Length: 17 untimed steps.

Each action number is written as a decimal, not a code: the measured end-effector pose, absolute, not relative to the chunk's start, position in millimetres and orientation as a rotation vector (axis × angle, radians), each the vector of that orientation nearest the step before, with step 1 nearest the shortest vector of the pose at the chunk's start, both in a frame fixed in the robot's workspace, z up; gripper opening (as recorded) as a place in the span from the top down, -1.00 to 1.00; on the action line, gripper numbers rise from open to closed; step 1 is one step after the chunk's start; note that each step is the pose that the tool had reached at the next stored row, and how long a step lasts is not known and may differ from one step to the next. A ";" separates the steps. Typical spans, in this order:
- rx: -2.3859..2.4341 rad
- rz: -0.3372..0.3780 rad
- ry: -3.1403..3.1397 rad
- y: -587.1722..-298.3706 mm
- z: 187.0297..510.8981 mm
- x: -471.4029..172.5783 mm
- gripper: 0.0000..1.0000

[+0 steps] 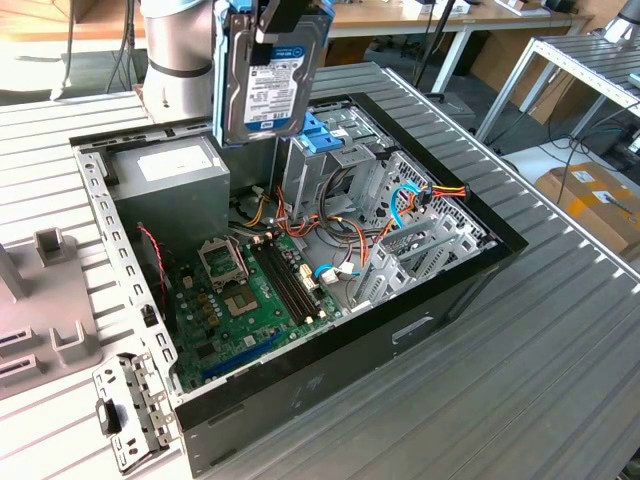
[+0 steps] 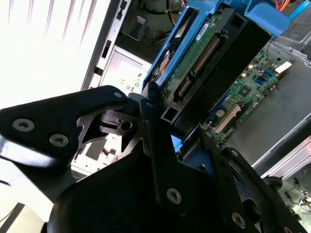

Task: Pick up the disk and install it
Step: 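Pick up the disk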

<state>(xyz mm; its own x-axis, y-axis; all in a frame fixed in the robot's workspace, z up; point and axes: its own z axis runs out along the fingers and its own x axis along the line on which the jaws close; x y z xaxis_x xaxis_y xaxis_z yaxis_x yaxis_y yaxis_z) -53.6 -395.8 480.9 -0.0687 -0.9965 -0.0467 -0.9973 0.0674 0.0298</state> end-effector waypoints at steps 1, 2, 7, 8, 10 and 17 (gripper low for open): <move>-2.134 0.084 2.285 -396.2 480.9 -53.6 0.27; -2.134 0.084 2.285 -396.7 480.9 -53.6 0.27; -2.134 0.084 2.285 -399.8 480.8 -53.6 0.27; -2.134 0.084 2.285 -400.6 480.8 -53.6 0.27; -2.134 0.084 2.285 -402.1 480.8 -53.6 0.27; -2.134 0.084 2.285 -408.1 480.8 -53.6 0.27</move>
<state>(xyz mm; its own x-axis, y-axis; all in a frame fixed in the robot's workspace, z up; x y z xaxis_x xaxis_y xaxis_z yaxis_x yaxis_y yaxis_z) -53.6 -408.1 480.8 -0.0687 -0.9965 -0.0467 -0.9973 0.0674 0.0299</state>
